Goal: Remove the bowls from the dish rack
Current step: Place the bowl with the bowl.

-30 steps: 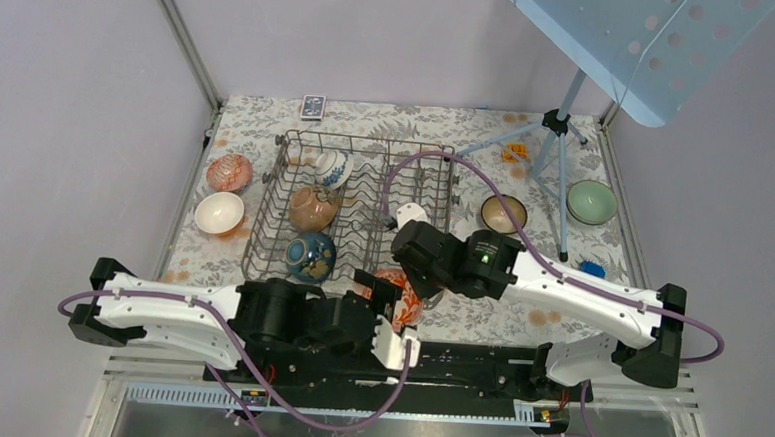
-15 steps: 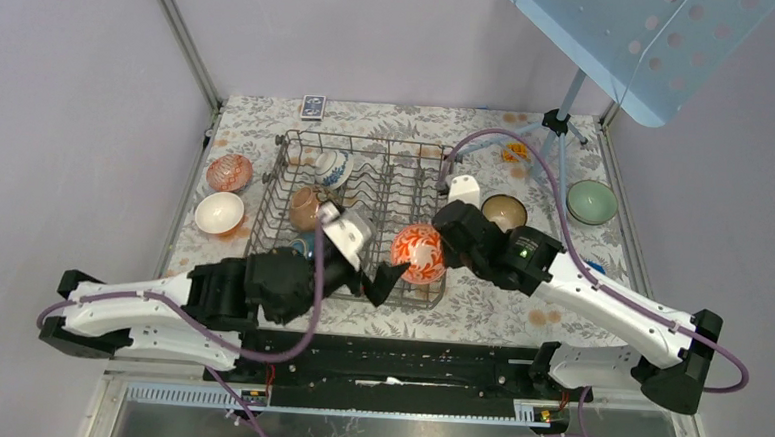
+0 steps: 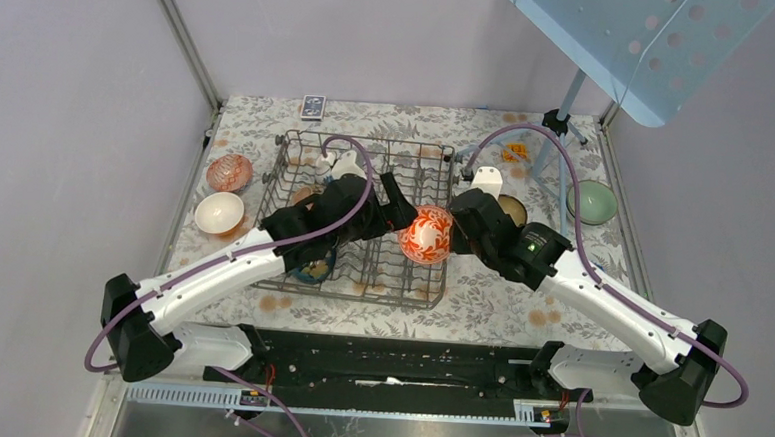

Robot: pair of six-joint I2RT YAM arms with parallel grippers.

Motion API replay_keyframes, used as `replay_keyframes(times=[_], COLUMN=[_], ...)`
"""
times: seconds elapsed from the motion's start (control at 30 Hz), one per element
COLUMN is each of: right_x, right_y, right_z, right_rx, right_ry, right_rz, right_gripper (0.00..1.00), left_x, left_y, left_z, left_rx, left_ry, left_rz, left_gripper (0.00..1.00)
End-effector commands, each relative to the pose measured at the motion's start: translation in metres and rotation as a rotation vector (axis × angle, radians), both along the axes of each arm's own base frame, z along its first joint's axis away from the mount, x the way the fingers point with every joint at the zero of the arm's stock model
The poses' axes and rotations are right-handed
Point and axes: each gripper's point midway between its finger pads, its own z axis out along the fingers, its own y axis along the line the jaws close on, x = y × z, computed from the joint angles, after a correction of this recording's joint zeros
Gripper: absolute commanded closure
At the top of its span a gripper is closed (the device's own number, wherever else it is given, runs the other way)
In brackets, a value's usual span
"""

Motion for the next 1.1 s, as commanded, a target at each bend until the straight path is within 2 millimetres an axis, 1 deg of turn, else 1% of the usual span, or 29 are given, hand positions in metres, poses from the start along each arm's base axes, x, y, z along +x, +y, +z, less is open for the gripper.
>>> replay_keyframes(times=[0.0, 0.03, 0.13, 0.27, 0.4, 0.57, 0.77, 0.83, 0.9, 1.0, 1.07], right_x=[0.010, 0.010, 0.010, 0.011, 0.010, 0.011, 0.011, 0.012, 0.012, 0.012, 0.013], right_y=[0.018, 0.018, 0.018, 0.019, 0.022, 0.024, 0.023, 0.023, 0.023, 0.025, 0.025], right_z=[0.026, 0.028, 0.029, 0.029, 0.030, 0.031, 0.031, 0.031, 0.030, 0.029, 0.028], right_rx=[0.161, 0.168, 0.180, 0.193, 0.214, 0.226, 0.225, 0.226, 0.225, 0.226, 0.225], right_ry=[-0.047, -0.048, -0.048, -0.041, -0.033, -0.028, -0.030, -0.032, -0.031, -0.030, -0.027], right_rz=[-0.040, -0.043, -0.048, -0.055, -0.054, -0.054, -0.062, -0.067, -0.065, -0.063, -0.061], right_gripper=[1.00, 1.00, 1.00, 1.00, 1.00, 1.00, 1.00, 1.00, 1.00, 1.00, 1.00], left_x=[0.006, 0.005, 0.004, 0.001, 0.001, 0.002, 0.001, -0.001, -0.002, -0.004, -0.005], left_y=[-0.001, -0.003, -0.004, -0.005, -0.007, -0.007, -0.006, -0.005, -0.003, -0.002, -0.003], left_z=[0.025, 0.023, 0.018, 0.010, -0.001, -0.007, -0.013, -0.015, -0.017, -0.018, -0.019], left_rx=[-0.102, -0.100, -0.093, -0.063, -0.022, 0.008, 0.030, 0.036, 0.042, 0.054, 0.065], left_ry=[0.015, 0.014, 0.010, 0.006, 0.014, 0.021, 0.026, 0.029, 0.029, 0.025, 0.022], left_rz=[0.056, 0.042, 0.023, -0.013, -0.041, -0.047, -0.057, -0.058, -0.059, -0.067, -0.071], left_gripper=[0.06, 0.09, 0.26, 0.45, 0.56, 0.58, 0.67, 0.68, 0.67, 0.56, 0.54])
